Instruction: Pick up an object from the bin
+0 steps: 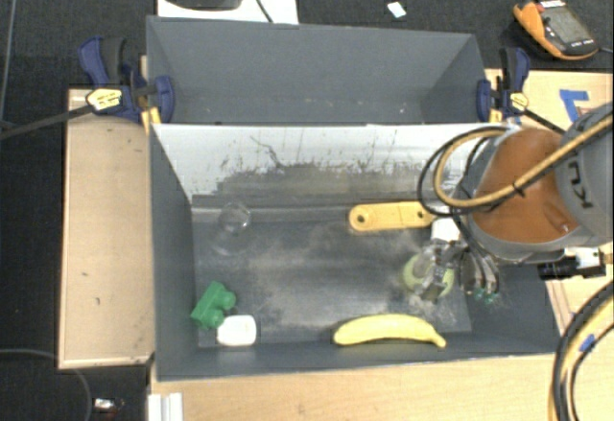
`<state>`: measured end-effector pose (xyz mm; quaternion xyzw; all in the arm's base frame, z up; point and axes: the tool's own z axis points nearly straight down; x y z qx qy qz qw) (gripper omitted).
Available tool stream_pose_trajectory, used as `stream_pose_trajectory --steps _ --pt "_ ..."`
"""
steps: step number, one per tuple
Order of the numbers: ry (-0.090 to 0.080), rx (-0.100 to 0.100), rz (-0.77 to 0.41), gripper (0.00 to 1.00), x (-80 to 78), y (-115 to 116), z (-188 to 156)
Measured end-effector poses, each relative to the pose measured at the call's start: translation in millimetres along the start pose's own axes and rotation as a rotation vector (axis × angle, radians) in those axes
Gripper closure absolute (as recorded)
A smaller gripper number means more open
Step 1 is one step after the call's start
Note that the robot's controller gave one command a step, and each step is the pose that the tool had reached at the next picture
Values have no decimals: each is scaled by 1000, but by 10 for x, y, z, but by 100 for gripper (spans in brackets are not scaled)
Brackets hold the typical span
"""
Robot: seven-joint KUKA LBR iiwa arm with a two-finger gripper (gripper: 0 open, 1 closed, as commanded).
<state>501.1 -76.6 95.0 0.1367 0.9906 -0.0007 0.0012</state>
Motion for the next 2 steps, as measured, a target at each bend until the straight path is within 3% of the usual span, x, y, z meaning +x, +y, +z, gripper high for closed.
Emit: stream_pose_trajectory --steps 1,2 --pt "2 0 3 100 -35 145 -605" --pt "4 1 68 100 -42 69 -1358"
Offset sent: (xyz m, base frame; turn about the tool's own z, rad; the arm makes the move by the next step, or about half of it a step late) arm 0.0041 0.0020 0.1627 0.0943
